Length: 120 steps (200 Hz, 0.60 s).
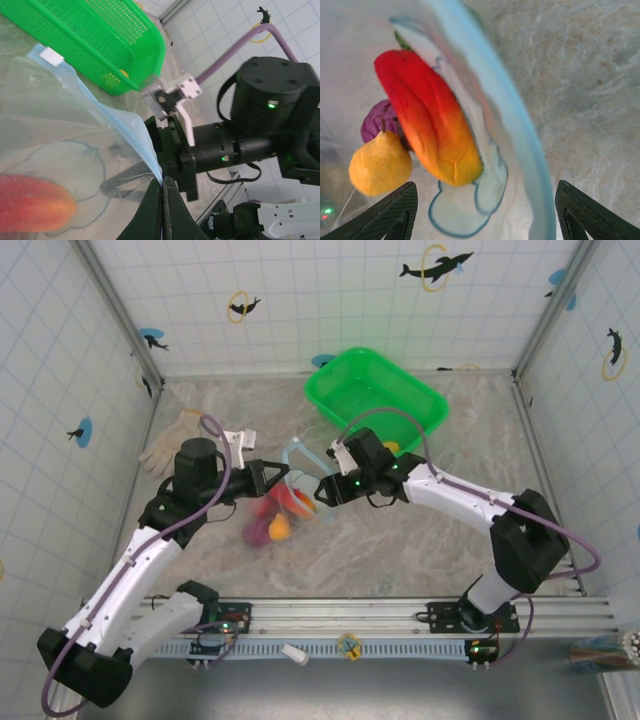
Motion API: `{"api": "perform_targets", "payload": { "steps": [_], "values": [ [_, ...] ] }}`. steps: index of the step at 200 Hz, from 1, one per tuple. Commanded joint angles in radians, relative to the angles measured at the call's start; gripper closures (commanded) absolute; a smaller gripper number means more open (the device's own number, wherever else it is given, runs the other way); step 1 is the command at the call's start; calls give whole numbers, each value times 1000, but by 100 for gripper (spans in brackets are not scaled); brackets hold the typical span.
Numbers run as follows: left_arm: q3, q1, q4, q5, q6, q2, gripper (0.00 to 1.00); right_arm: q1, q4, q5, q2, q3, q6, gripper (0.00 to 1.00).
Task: Place the food in the zip-top bag and seal the zipper
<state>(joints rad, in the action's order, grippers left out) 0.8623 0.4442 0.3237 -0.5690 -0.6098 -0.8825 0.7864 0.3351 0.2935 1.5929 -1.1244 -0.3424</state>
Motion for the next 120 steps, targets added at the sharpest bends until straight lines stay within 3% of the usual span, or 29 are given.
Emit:
{"api": "perform_targets", "payload": {
  "steps": [1,29,55,82,120],
  "values": [
    [-6,7,-33,-33,1,26,100,-23,-14,-5,36,-87,17,27],
    [-16,7,-46,-50,1,46,100,-42,-75,122,76,-113,-7,43],
    [-18,7,-46,-54,2,50,100,-33,-84,187,99,-162,9,71],
    [-27,9,-66,-64,-11,49,100,-33,-24,155,113,-226,36,100],
    [-35,16,-100,-96,-23,39,99,-33,75,59,119,-357,75,100]
  ]
}}
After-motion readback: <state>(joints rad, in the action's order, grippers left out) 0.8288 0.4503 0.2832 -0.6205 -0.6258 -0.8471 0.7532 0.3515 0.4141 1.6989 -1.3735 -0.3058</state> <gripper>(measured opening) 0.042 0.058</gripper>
